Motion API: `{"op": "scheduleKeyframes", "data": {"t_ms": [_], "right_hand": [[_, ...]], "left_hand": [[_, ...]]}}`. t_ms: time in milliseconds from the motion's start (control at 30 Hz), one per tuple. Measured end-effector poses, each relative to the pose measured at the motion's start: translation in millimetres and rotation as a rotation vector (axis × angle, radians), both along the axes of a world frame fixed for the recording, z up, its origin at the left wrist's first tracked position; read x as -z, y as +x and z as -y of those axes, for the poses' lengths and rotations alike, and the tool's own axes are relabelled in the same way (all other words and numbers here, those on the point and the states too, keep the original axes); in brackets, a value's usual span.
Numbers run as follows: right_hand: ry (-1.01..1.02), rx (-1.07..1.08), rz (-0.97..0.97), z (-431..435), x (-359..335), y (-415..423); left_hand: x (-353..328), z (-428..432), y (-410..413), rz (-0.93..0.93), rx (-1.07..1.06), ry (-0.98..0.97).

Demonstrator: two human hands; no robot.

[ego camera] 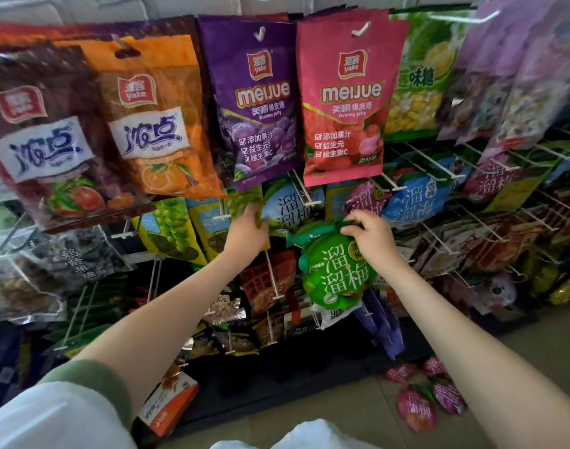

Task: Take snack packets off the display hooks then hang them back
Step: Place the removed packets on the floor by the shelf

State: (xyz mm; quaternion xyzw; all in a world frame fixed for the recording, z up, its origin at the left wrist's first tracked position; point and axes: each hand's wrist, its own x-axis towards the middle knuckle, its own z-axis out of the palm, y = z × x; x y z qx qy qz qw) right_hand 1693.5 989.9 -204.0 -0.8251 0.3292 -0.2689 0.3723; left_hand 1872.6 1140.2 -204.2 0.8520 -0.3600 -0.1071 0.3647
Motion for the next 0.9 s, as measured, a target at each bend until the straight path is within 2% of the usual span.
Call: {"op": "scheduleKeyframes", "data": {"t_ms": [67, 167, 333, 467, 600, 767, 900], "right_hand": [[-0.065, 0.038, 0.003, 3.3, 3.4, 0.6], [-0.160, 0.067, -0.030, 6.8, 5.2, 4.0], [-0.273, 0.162, -0.001, 6.0, 4.5, 10.2], [-0.219, 0.081, -0.011, 3.8, -1.6, 14.1], [-0.157, -0.011, -0.046, 1.8, -4.6, 13.0], [-0.133, -0.030, -0.031, 5.7, -3.8, 6.0], [-0.142, -0.001, 0.029, 10.4, 2.5, -0.6]], "left_hand": [[0.4, 7.3, 9.3, 0.047, -0.021, 0.085], [1.8, 21.0, 14.5, 0.102, 0.082, 0.175], [-0.5, 40.1, 21.2, 0.057, -0.024, 0.087], [-1.5, 51.3, 21.3, 0.181, 0.044, 0.197], [0.0, 61.7, 13.8, 0.048, 0.056, 0.173], [2.1, 67.5, 17.5, 0.137, 0.044, 0.118], [2.0, 51.2, 10.1, -0.036, 0.110, 0.020]]}}
